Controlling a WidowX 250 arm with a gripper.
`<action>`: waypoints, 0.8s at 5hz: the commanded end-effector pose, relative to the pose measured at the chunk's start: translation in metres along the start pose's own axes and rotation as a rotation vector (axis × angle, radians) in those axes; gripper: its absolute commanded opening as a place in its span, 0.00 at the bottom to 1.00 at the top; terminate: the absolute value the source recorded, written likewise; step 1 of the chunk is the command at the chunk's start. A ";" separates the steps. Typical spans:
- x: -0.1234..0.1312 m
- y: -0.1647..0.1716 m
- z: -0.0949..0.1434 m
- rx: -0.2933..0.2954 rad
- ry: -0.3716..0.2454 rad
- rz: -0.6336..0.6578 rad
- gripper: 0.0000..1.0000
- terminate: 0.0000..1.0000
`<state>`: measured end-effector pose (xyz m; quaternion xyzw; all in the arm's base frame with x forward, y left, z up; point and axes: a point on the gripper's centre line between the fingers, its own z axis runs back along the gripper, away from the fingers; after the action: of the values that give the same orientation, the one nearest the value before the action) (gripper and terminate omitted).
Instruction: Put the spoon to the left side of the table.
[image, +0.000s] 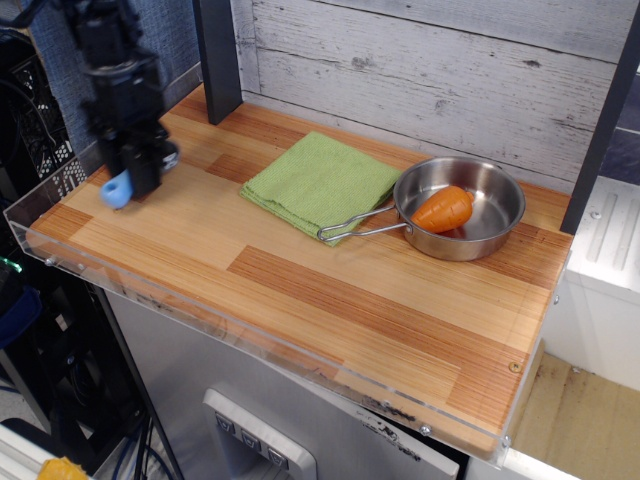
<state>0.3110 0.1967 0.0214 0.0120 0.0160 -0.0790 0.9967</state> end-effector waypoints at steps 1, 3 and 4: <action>-0.004 0.001 0.022 0.045 -0.024 0.012 0.00 0.00; -0.013 0.015 0.016 0.038 0.018 0.098 0.00 0.00; -0.013 0.012 0.014 0.040 0.030 0.095 0.00 0.00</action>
<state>0.3071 0.2089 0.0216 0.0225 0.0417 -0.0317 0.9984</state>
